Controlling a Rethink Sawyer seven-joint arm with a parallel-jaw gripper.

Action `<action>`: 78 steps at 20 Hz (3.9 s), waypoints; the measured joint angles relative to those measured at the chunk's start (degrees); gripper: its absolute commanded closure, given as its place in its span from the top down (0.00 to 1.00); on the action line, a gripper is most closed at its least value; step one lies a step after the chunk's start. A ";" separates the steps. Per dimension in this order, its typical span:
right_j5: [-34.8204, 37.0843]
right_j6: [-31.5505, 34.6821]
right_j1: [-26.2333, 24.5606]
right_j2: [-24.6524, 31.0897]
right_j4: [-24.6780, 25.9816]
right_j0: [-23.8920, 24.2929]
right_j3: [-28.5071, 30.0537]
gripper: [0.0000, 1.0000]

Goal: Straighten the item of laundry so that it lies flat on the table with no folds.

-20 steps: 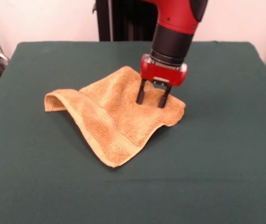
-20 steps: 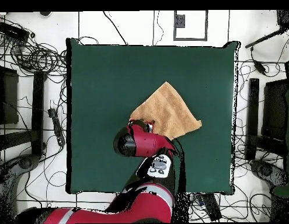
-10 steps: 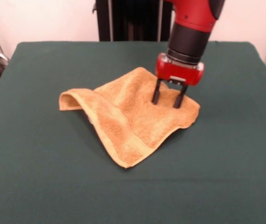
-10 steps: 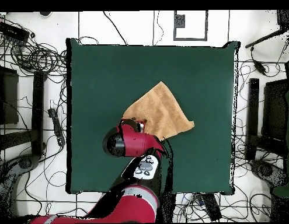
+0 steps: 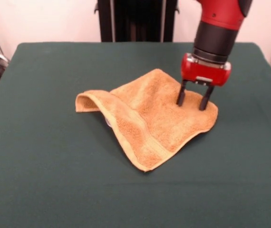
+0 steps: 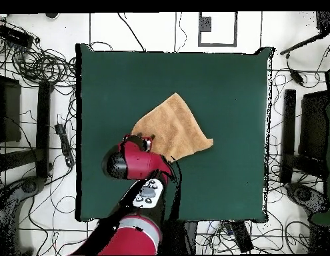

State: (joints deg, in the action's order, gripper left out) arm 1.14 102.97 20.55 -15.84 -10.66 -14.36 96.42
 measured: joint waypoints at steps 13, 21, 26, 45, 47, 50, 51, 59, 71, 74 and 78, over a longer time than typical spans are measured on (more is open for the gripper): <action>0.01 0.00 -0.19 0.02 -3.56 -0.99 -0.54 1.00; 0.00 0.00 -0.68 0.63 -3.54 2.56 -0.55 1.00; 0.00 0.00 -0.28 1.61 -2.00 4.72 -0.52 1.00; 0.02 0.00 8.25 2.47 11.37 17.53 0.32 1.00; 0.02 0.00 7.98 2.49 12.23 17.55 0.33 1.00; 0.02 0.00 7.19 2.49 13.36 17.56 0.33 1.00; 0.00 0.00 6.72 2.48 13.80 17.57 0.32 1.00; -2.09 0.00 1.80 2.21 15.74 17.51 0.27 1.00; -2.59 0.01 -0.67 0.17 15.68 15.41 -0.25 1.00; -2.57 0.00 -0.75 -1.27 15.05 13.58 -0.30 1.00; -2.55 0.00 -0.83 -3.13 13.50 10.81 -0.95 1.00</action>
State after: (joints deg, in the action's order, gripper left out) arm -1.41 102.97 19.72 -18.98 2.84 -3.55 95.47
